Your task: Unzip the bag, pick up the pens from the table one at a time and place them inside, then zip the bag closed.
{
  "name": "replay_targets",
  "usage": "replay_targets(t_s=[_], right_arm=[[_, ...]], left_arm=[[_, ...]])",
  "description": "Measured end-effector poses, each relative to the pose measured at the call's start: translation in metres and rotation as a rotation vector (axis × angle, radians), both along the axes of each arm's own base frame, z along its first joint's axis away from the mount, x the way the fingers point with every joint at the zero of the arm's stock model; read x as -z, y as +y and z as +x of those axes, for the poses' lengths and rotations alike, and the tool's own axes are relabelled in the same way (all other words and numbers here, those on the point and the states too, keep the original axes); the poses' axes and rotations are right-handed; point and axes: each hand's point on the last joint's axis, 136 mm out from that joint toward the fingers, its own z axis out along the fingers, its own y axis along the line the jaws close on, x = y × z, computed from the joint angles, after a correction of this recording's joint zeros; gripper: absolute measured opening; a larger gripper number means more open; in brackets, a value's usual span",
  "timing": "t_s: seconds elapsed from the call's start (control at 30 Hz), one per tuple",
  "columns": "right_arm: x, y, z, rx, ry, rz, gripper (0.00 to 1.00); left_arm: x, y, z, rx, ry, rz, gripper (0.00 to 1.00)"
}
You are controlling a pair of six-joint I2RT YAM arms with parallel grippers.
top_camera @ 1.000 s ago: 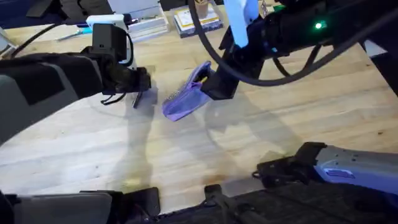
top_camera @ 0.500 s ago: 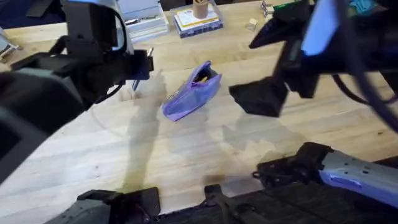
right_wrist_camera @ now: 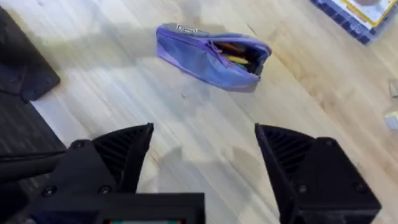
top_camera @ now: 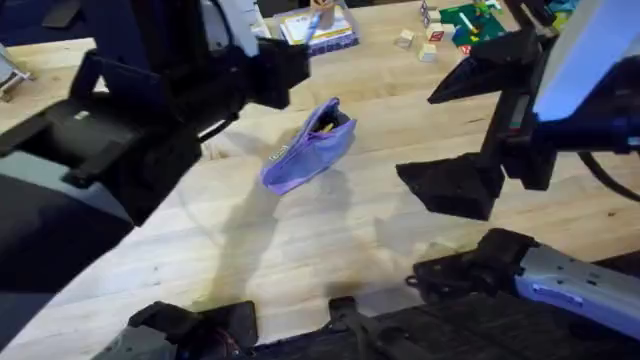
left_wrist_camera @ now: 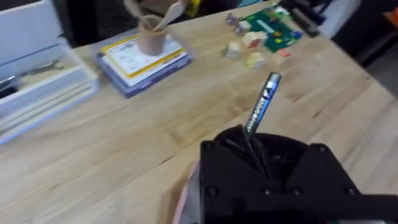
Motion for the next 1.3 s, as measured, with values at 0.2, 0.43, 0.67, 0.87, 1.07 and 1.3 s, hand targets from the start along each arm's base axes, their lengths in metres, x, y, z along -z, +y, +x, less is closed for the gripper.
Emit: replay_targets(t_s=[0.2,0.43,0.67,0.87,1.07,1.3], right_arm=[[0.002,-0.001,-0.002,0.003,0.015,-0.005,0.998],[0.003,-0.001,-0.002,0.006,0.017,-0.004,0.998],[0.003,-0.001,-0.002,0.006,0.017,-0.004,0.998],[0.003,-0.001,-0.002,0.006,0.017,-0.004,0.997],[0.003,-0.001,-0.002,0.006,0.017,-0.004,0.998],[0.003,-0.002,-0.003,0.006,0.019,-0.005,0.998]], left_arm=[[-0.017,-0.032,-0.013,0.083,-0.044,-0.070,0.042],[0.005,-0.056,-0.009,0.111,0.009,-0.086,0.042],[0.027,-0.072,0.002,0.118,0.034,-0.088,0.042],[0.059,-0.080,0.009,0.120,0.086,-0.057,0.042],[0.079,-0.082,0.011,0.119,0.125,-0.031,0.042],[0.109,-0.075,0.004,0.111,0.214,0.042,0.042]])
